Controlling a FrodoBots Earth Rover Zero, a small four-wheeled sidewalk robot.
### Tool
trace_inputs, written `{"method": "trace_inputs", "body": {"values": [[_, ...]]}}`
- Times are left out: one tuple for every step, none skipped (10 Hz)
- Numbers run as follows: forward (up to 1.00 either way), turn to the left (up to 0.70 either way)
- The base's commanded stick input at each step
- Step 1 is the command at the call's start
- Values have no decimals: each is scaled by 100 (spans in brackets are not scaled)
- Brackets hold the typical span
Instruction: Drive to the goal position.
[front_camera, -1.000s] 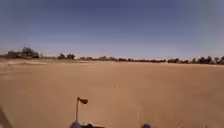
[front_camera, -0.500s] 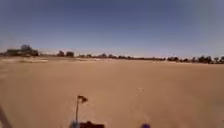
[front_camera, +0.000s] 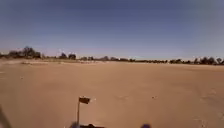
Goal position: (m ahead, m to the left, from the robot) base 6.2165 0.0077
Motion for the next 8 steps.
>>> {"method": "trace_inputs", "body": {"values": [[70,0],[70,0],[70,0],[70,0],[70,0],[70,0],[70,0],[70,0]]}}
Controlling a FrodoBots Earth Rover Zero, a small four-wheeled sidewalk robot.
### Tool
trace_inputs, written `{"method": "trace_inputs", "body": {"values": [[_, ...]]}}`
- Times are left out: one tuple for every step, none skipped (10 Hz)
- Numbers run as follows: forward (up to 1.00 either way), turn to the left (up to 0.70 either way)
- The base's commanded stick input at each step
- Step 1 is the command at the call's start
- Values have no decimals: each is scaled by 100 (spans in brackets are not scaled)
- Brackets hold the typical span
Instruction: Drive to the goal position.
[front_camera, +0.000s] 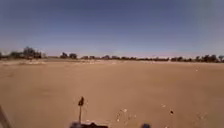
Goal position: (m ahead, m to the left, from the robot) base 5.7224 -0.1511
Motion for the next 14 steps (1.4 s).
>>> {"method": "trace_inputs", "body": {"values": [[70,0],[70,0],[70,0],[70,0],[70,0],[70,0],[70,0],[70,0],[70,0],[70,0],[70,0],[70,0],[70,0],[70,0]]}}
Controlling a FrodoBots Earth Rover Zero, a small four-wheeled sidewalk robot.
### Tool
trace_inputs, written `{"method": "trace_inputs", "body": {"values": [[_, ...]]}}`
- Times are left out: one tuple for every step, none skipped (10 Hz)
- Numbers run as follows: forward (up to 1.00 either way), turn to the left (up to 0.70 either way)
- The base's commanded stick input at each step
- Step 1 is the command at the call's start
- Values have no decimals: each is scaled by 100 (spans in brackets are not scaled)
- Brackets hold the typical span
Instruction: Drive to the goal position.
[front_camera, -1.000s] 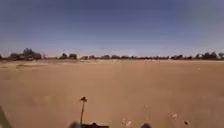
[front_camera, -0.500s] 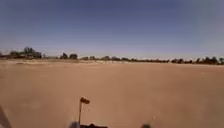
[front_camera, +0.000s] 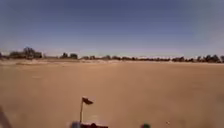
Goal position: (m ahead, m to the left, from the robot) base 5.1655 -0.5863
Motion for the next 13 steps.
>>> {"method": "trace_inputs", "body": {"values": [[70,0],[70,0],[70,0],[70,0],[70,0],[70,0],[70,0],[70,0],[70,0],[70,0],[70,0],[70,0],[70,0]]}}
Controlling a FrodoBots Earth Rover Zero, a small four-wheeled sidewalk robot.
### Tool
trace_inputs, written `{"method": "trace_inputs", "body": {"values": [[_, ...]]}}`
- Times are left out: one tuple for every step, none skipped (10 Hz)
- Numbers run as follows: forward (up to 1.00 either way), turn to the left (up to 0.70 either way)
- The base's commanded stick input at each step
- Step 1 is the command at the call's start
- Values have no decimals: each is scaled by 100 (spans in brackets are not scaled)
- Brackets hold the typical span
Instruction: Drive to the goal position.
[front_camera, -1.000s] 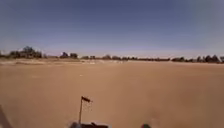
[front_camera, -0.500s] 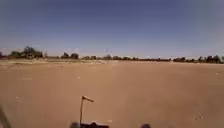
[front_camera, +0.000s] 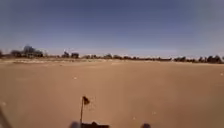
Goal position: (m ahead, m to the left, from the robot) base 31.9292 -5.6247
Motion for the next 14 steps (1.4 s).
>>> {"method": "trace_inputs", "body": {"values": [[70,0],[70,0],[70,0],[70,0],[70,0],[70,0],[70,0],[70,0],[70,0],[70,0],[70,0],[70,0],[70,0],[70,0]]}}
